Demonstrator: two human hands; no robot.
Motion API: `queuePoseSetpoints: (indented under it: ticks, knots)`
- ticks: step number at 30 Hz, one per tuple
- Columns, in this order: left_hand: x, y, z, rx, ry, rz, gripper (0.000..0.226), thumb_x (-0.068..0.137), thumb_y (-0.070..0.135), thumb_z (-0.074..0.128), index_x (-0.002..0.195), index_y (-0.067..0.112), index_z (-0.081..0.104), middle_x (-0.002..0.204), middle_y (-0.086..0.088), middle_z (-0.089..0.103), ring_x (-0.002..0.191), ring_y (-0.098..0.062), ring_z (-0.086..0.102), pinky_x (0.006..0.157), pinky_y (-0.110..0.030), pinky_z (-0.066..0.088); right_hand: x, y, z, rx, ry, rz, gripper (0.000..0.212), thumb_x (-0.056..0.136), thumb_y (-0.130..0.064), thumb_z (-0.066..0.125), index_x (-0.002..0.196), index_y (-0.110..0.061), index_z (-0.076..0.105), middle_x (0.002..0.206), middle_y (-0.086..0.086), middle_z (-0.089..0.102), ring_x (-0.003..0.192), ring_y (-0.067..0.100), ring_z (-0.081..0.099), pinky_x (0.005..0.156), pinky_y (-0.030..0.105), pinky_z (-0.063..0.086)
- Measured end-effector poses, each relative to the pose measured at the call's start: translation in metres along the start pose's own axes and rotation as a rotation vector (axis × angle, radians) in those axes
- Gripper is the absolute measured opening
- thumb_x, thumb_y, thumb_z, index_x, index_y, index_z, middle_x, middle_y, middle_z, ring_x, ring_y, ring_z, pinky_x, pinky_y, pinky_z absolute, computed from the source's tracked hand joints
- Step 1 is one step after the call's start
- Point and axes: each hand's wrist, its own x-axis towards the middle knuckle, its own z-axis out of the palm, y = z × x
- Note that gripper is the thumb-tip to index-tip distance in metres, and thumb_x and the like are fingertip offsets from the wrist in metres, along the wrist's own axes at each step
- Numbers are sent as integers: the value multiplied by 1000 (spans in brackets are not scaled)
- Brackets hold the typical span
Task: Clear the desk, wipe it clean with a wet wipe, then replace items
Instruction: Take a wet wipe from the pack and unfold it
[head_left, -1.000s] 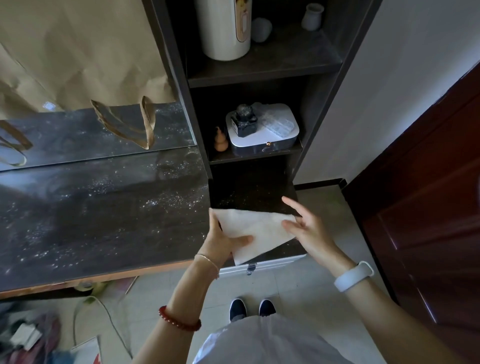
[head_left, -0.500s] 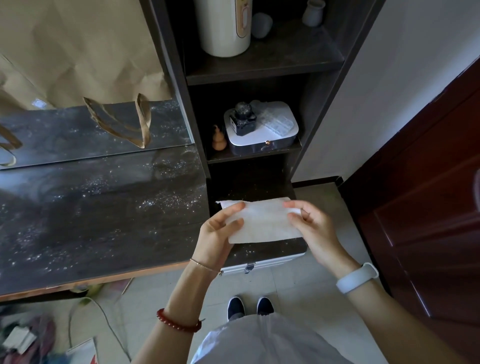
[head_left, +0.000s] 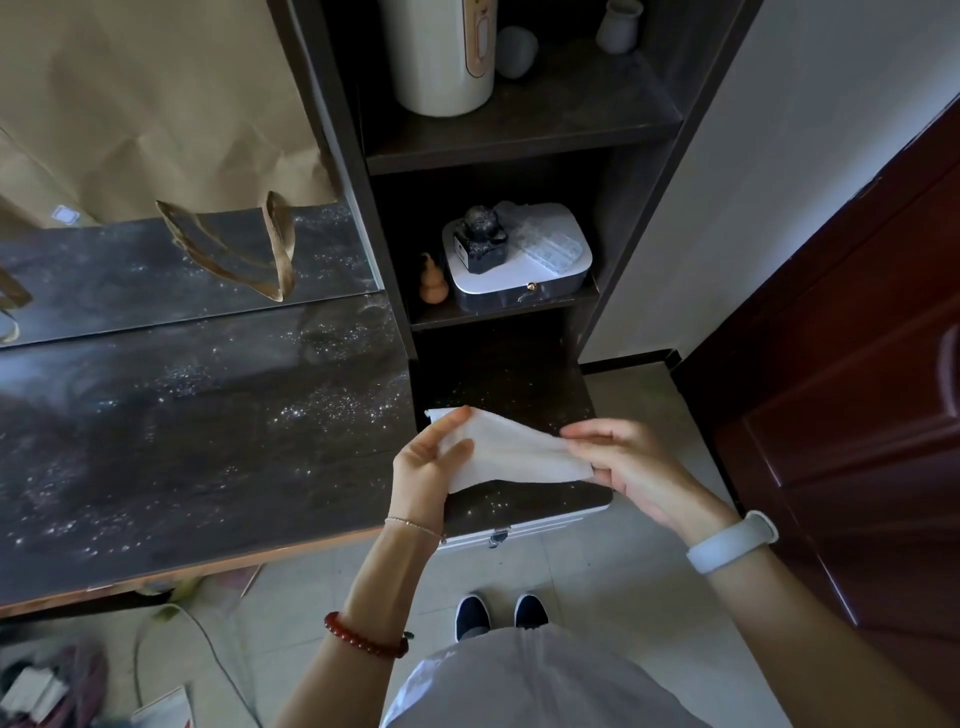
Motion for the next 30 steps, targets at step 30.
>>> queuePoseSetpoints:
  ticks: [30]
  knots:
    - [17, -11, -5, 100, -688, -246, 80, 65, -2, 68, 136, 23, 38, 116, -2, 53, 100, -26, 56, 91, -47, 46, 29, 71, 29, 450, -396, 201, 92, 57, -38, 84, 131, -46, 30, 126, 4, 58, 121, 21, 51, 96, 43, 38]
